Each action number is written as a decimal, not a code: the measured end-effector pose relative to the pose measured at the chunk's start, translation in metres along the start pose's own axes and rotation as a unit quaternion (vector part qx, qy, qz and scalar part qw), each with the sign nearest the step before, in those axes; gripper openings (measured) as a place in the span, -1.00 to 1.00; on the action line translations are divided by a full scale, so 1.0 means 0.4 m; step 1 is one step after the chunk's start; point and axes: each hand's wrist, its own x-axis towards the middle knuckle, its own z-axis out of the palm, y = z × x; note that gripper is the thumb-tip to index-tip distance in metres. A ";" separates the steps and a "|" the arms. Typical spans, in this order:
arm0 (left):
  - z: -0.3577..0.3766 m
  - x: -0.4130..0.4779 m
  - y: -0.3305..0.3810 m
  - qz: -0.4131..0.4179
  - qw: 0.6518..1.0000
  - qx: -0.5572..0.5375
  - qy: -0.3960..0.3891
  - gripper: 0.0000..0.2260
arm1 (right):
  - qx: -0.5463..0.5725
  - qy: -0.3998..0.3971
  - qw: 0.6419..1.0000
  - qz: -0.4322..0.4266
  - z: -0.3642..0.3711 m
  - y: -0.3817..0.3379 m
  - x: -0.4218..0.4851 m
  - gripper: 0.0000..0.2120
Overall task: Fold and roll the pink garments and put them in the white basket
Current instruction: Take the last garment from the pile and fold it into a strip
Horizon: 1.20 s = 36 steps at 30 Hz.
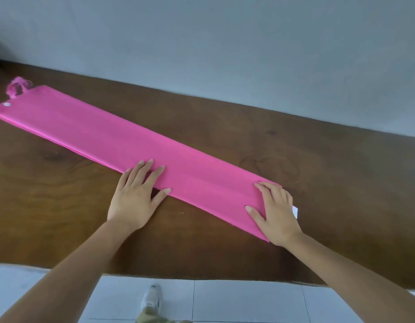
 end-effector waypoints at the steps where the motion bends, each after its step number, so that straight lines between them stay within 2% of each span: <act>1: 0.000 -0.019 0.003 -0.019 1.000 -0.003 0.005 -0.37 | -0.005 -0.006 1.000 -0.002 0.000 0.002 0.002 -0.23; 8: 0.005 -0.116 0.036 -0.098 0.995 0.005 0.021 -0.41 | -0.038 -0.039 0.999 -0.001 0.011 0.014 0.013 -0.20; 22: 0.026 -0.257 0.126 -0.171 0.984 0.044 0.034 -0.36 | -0.029 -0.007 0.999 -0.016 0.012 0.021 0.013 -0.20; 27: 0.042 -0.297 0.199 -0.240 0.968 0.045 0.058 -0.37 | -0.026 -0.012 0.999 -0.029 0.018 0.029 0.016 -0.19; 32: 0.052 -0.300 0.320 -0.332 0.941 0.022 0.056 -0.29 | -0.014 -0.027 0.998 -0.051 0.020 0.040 0.019 -0.16; 36: 0.069 -0.292 0.425 -0.371 0.925 0.017 0.074 -0.23 | 0.032 -0.067 0.996 -0.058 0.010 0.052 0.032 -0.15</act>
